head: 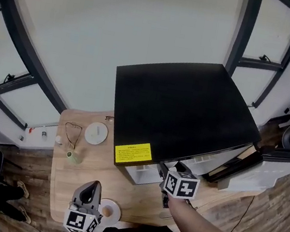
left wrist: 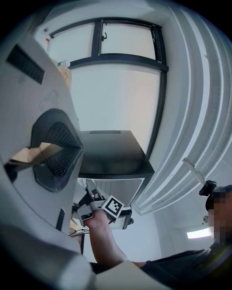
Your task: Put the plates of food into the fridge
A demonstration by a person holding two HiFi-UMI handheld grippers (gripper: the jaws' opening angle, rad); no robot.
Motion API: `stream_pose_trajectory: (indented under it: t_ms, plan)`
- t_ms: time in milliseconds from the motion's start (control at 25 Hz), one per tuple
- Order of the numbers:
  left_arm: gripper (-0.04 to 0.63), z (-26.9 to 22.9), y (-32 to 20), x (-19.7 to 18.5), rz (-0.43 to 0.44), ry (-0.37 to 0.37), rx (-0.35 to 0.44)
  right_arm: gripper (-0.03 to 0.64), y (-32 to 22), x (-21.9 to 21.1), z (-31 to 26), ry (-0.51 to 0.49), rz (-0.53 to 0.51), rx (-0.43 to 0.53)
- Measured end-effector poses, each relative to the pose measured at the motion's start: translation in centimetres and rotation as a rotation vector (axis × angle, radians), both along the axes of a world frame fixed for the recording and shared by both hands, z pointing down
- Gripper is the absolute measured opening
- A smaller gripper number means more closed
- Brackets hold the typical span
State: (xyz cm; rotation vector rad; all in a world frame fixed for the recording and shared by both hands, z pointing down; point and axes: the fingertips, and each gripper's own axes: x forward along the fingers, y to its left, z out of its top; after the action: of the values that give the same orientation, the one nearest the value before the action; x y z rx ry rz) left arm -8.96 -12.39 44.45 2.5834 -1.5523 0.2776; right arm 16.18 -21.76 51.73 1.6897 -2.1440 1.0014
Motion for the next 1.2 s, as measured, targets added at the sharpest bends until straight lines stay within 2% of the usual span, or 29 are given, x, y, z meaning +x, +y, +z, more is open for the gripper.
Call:
stream_pose_trajectory:
  t_ms: [120, 200, 320, 480, 720, 880, 960, 1040, 1200]
  plan:
    - [0.005, 0.0, -0.1, 0.6, 0.002, 0.000, 0.000, 0.304, 0.3, -1.1, 0.6, 0.121, -0.135, 0.028]
    - [0.005, -0.1, -0.3, 1.1, 0.004, 0.000, 0.002, 0.305, 0.6, -1.4, 0.7, 0.143, -0.189, 0.038]
    - [0.005, 0.0, -0.4, 1.5, 0.001, -0.001, 0.002, 0.310, 0.5, -0.5, 0.5, 0.171, -0.164, 0.051]
    - [0.005, 0.3, -0.4, 1.8, -0.001, -0.009, -0.009, 0.310, -0.3, 1.8, -0.8, 0.228, -0.083, 0.125]
    - [0.005, 0.0, -0.4, 1.8, 0.011, -0.003, 0.007, 0.310, -0.8, 2.6, -2.6, 0.213, -0.059, 0.221]
    - [0.004, -0.6, 0.1, 1.4, 0.060, -0.065, 0.038, 0.308, 0.0, 1.6, -4.8, 0.196, -0.072, 0.317]
    - [0.003, -1.0, 0.2, 0.1, 0.053, -0.053, 0.053, 0.308, 0.9, 0.8, -6.1, 0.196, -0.078, 0.372]
    - [0.004, -1.3, 0.5, -1.9, 0.039, -0.010, 0.059, 0.307, 2.2, -0.3, -6.9, 0.182, -0.085, 0.412]
    - [0.005, -1.7, 1.2, -6.4, 0.015, 0.030, 0.062, 0.298, 5.1, -2.9, -6.1, 0.080, -0.065, 0.400]
